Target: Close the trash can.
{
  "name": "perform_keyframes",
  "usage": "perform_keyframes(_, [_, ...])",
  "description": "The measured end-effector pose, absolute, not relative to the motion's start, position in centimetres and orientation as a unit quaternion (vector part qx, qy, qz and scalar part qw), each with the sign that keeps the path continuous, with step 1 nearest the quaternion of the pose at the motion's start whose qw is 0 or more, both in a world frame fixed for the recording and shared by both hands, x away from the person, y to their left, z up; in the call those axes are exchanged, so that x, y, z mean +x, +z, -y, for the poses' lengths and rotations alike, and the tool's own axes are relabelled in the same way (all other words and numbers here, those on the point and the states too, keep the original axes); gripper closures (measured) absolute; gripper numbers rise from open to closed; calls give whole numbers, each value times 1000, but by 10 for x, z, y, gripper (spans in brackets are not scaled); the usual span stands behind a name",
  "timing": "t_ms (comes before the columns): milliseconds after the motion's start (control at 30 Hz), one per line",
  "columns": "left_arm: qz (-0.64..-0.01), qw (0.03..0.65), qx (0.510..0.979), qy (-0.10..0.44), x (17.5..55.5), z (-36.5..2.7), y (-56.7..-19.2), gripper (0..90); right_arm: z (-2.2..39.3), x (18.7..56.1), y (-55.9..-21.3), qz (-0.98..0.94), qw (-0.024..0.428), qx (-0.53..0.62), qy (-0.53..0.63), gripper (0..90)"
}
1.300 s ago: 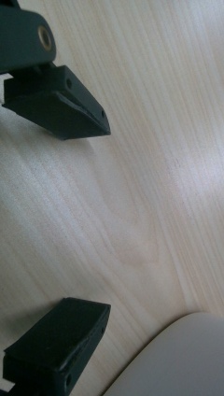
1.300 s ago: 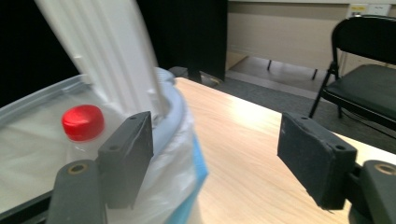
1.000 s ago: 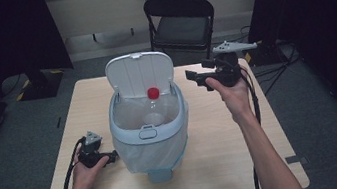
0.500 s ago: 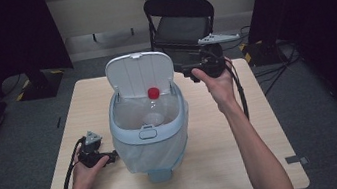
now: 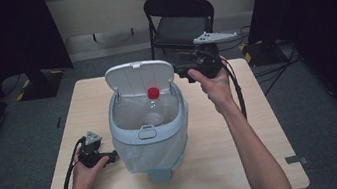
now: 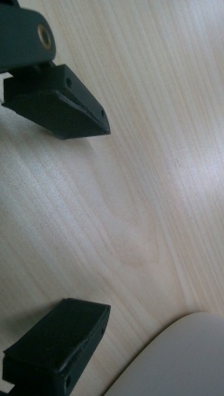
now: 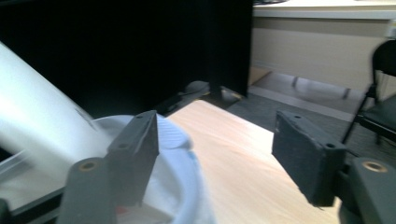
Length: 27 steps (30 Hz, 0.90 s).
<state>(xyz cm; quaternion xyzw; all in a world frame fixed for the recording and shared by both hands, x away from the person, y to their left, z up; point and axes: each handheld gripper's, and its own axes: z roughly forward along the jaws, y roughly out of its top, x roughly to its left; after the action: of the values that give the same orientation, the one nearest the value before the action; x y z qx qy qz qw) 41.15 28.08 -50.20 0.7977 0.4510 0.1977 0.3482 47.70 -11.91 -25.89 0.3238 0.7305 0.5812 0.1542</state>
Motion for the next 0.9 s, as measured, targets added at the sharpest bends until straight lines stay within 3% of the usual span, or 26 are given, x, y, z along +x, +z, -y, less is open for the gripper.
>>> perform_keyframes(567, [-452, 349, 796, 198, 411, -281, -502, 117, 101, 426, -265, -774, 133, 276, 555, 289])
perform_keyframes(700, [-453, 349, 797, 198, 411, -281, -502, 117, 85, 413, -271, -790, 100, 261, 546, 265])
perform_keyframes(900, [-453, 349, 796, 198, 411, -281, -502, 117, 72, 396, -275, -799, 133, 249, 531, 254])
